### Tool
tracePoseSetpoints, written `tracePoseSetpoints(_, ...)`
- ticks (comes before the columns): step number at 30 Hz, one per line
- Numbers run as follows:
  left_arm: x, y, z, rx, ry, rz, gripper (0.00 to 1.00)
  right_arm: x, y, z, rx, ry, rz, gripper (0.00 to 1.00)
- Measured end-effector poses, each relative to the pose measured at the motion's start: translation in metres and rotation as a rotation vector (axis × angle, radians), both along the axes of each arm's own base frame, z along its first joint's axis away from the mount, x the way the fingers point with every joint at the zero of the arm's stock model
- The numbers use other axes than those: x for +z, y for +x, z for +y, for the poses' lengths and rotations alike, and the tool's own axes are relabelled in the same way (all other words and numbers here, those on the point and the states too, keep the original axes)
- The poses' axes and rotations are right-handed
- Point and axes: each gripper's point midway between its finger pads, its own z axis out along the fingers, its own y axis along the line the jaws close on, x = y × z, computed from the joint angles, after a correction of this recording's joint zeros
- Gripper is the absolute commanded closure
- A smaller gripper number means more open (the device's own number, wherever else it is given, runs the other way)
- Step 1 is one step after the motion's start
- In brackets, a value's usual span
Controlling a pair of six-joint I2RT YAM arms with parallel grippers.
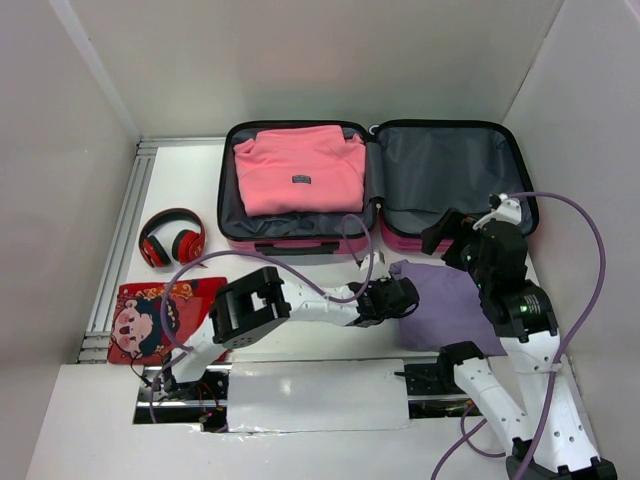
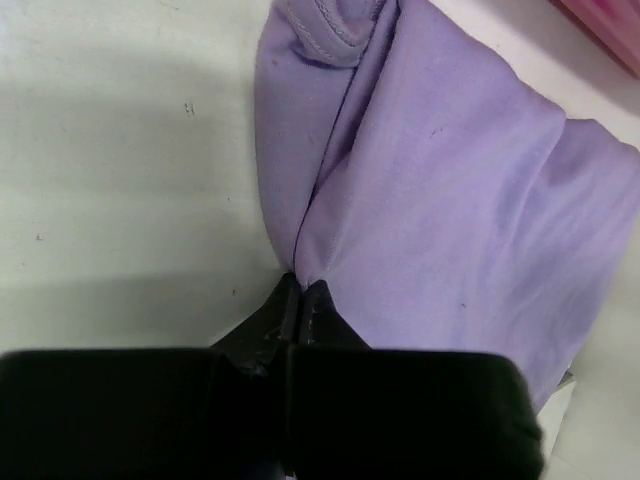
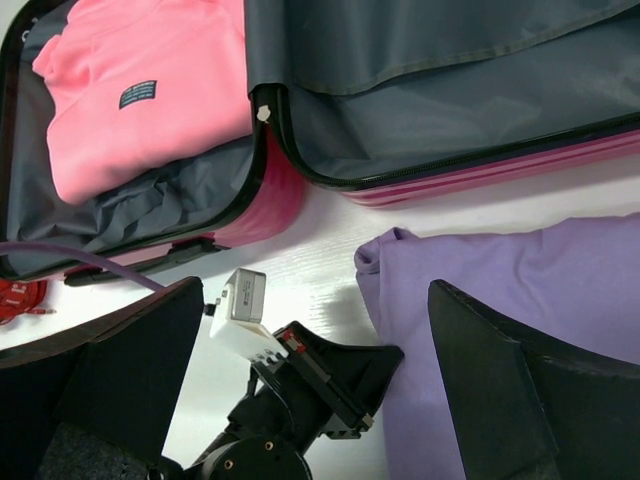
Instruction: Pack the luggage
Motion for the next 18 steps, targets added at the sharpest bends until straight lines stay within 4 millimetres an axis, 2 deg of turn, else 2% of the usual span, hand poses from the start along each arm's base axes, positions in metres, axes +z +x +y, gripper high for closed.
tracePoseSetpoints(4,-0.001,-0.001,0.007,-0.002,0.01,-0.011,1.0,-0.002,0.0,0.0,-0.001,-0.002,0.004,0.0)
tracePoseSetpoints(7,-0.002,-0.006,0.029,-0.007,0.052,-0.019,1.0,-0.013,-0.001,0.002,0.012,0.004,0.029,0.0)
tracePoseSetpoints(9,-0.002,-0.011,0.052,-0.009,0.091,-0.022,1.0,-0.027,-0.003,0.008,0.034,0.017,0.06,0.0)
tracePoseSetpoints(11,-0.004,-0.017,0.085,-0.005,0.141,-0.015,1.0,-0.044,-0.006,0.015,0.066,0.039,0.1,0.0)
tracePoseSetpoints(12,-0.004,-0.018,0.1,0.002,0.153,-0.014,1.0,-0.053,-0.007,0.02,0.086,0.056,0.119,0.0)
tracePoseSetpoints(13,-0.004,-0.018,0.116,0.006,0.172,-0.009,1.0,-0.071,-0.01,0.027,0.117,0.081,0.161,0.0)
tracePoseSetpoints(14,-0.005,-0.017,0.131,0.014,0.192,-0.006,1.0,-0.073,-0.011,0.028,0.121,0.084,0.167,0.0)
tracePoseSetpoints(18,-0.006,-0.016,0.185,0.019,0.246,-0.004,1.0,-0.112,-0.017,0.041,0.169,0.129,0.273,0.0)
